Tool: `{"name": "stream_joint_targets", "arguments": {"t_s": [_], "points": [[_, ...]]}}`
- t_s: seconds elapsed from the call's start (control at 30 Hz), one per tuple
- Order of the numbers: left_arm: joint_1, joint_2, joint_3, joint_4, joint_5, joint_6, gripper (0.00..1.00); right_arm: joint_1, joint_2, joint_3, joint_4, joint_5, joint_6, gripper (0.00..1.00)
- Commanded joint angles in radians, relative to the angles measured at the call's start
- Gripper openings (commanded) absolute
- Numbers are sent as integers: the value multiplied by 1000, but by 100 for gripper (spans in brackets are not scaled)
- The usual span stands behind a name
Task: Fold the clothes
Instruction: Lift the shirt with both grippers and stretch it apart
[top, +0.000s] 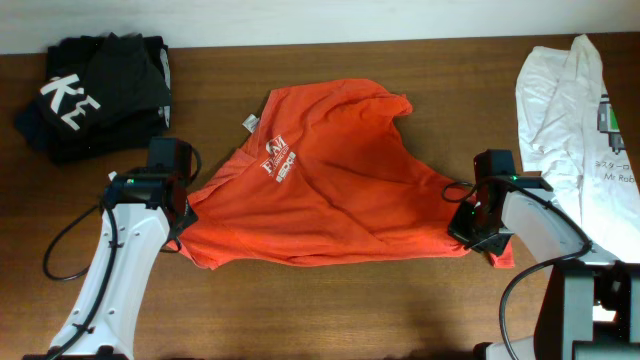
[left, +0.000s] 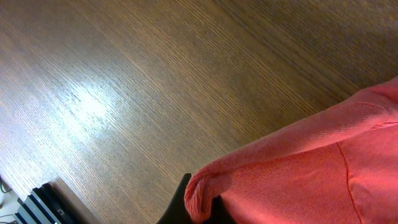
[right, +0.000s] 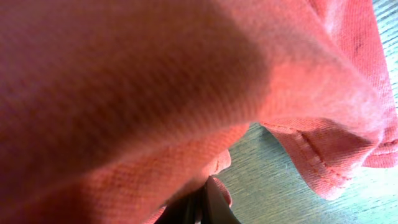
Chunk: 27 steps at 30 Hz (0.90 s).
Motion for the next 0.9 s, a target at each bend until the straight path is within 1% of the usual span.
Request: {"name": "stream_joint_targets", "arguments": {"t_s": [0.0,0.07,0.13,0.2,0.23,0.3,0.37,0.4,0.47,0.5,0.6,0.67,0.73,0.77,0.8,0.87], "points": [[5,-15,11,-4,-29,13,1,-3,0,-5,10,6,9,4],[5,-15,12,-5,-29,32,1,-4,-6,27,-27,6,9,4],[4,-28,50,-46,-12,81,1,-4,-18,129,-134,6,7,4],[4,-62,169,-150,-11,81,1,-4,-31,300,-275,6,-5,4],[3,-82,237,-195,-11,82,1,-4,-38,404,-349,5,-40,4],[-7,-128,365,-251,-11,127,1,-4,-50,594,-476,5,-75,4],[-8,-162,449,-274,-10,151,1,-4,-69,780,-579,5,-83,4],[-8,-188,509,-280,-10,171,1,-3,-80,877,-617,-7,-114,4],[-8,-206,578,-312,-10,172,1,-3,-97,1006,-660,-33,-132,4],[-8,-212,639,-339,-10,192,1,-3,-113,1079,-674,-51,-149,4],[-8,-212,801,-417,-9,197,1,-3,-139,1210,-701,-74,-155,4],[-8,-212,885,-431,44,198,1,-3,-143,1279,-714,-74,-156,9],[-8,-195,886,-394,58,216,1,-3,-136,1280,-702,-74,-158,5],[-8,-165,886,-380,58,217,1,-3,-127,1280,-688,-74,-158,6],[-8,-111,886,-369,58,217,1,-3,-102,1280,-668,-74,-158,11],[-8,3,886,-369,58,216,1,-3,-45,1275,-674,-74,-163,11]]}}
